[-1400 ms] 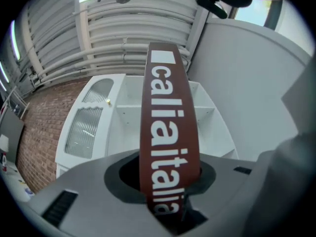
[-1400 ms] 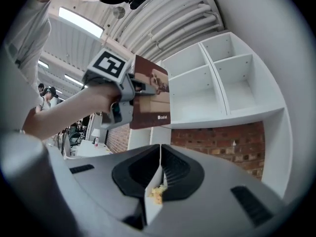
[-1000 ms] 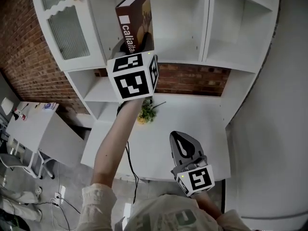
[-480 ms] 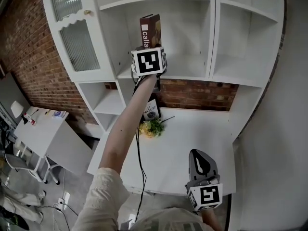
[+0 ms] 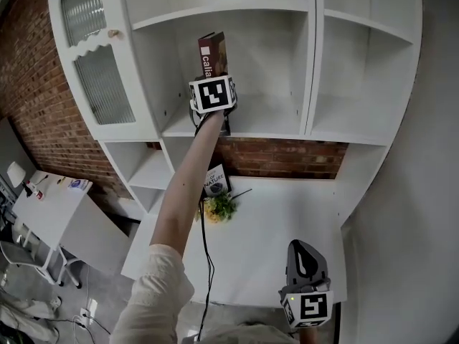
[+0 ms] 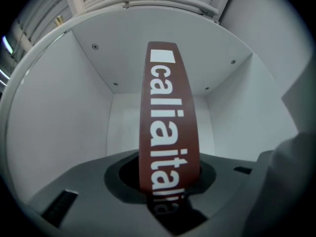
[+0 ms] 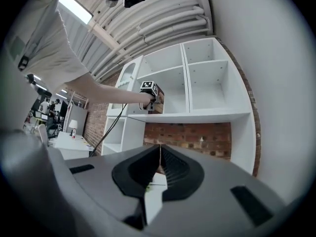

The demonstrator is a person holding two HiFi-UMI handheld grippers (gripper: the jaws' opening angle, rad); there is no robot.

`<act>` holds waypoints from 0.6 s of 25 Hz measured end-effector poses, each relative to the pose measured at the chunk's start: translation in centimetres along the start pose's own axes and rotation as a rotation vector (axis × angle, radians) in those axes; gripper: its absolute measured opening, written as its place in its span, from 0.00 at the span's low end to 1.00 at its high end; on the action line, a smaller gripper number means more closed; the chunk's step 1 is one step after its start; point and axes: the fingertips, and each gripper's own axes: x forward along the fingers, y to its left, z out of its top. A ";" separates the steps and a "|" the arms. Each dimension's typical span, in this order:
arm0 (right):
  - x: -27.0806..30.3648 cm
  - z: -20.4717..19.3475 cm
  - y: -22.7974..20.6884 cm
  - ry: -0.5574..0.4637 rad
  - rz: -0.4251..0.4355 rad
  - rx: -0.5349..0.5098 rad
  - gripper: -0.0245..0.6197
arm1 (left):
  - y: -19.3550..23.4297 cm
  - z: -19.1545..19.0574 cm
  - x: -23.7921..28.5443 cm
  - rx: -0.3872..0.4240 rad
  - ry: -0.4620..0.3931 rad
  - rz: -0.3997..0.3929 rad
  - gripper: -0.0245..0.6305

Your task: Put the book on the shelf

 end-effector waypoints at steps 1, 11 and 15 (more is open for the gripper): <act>0.0 0.2 -0.2 0.005 -0.009 -0.032 0.07 | 0.1 -0.1 0.9 0.012 0.003 0.003 0.27; 0.1 -0.9 -2.8 0.057 -0.070 -0.030 0.07 | 1.5 -0.4 4.3 0.006 0.017 0.024 0.27; 0.4 -0.3 -3.3 0.041 -0.074 -0.038 0.07 | 1.4 -0.1 4.5 0.009 0.013 0.006 0.27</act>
